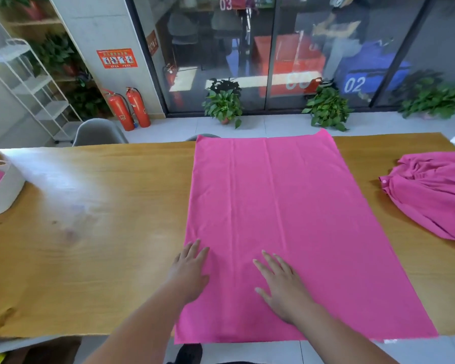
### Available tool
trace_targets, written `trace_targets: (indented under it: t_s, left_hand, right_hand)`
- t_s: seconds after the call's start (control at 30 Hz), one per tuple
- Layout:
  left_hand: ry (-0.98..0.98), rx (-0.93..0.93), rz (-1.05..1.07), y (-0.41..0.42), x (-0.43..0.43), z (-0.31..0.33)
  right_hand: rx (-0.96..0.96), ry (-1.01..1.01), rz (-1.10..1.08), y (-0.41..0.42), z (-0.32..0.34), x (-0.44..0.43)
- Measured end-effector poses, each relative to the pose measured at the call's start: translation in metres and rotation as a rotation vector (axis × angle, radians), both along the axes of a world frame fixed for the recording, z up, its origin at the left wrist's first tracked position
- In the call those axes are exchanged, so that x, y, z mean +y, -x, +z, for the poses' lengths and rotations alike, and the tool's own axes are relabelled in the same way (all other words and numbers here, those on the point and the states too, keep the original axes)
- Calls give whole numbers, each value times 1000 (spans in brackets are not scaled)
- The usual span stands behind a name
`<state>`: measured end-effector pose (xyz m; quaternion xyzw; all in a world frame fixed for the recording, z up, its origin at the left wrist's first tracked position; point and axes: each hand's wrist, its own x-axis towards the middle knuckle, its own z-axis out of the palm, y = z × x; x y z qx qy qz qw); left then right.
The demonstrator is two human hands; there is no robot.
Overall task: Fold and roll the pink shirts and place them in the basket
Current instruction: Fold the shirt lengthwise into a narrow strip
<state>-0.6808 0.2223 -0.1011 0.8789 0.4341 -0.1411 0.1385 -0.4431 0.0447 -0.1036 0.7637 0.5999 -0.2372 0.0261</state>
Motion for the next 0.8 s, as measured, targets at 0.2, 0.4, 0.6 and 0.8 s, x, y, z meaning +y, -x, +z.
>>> trace_targets:
  t_s: [0.2,0.4,0.6,0.8]
  left_hand:
    - [13,16,-261,28,50,-9]
    - [-2,-85,-437,55,79,-14]
    - [-20,-107,-463,62,125,-26]
    - [-122,-226,-546,64,150,-29]
  right_hand:
    - [-91,0,-228,61,-20,-3]
    - [-154,16,-371,124,-9,25]
    - [-77,92,-320,192,-10,65]
    - [-87,149,-379,213,-8,74]
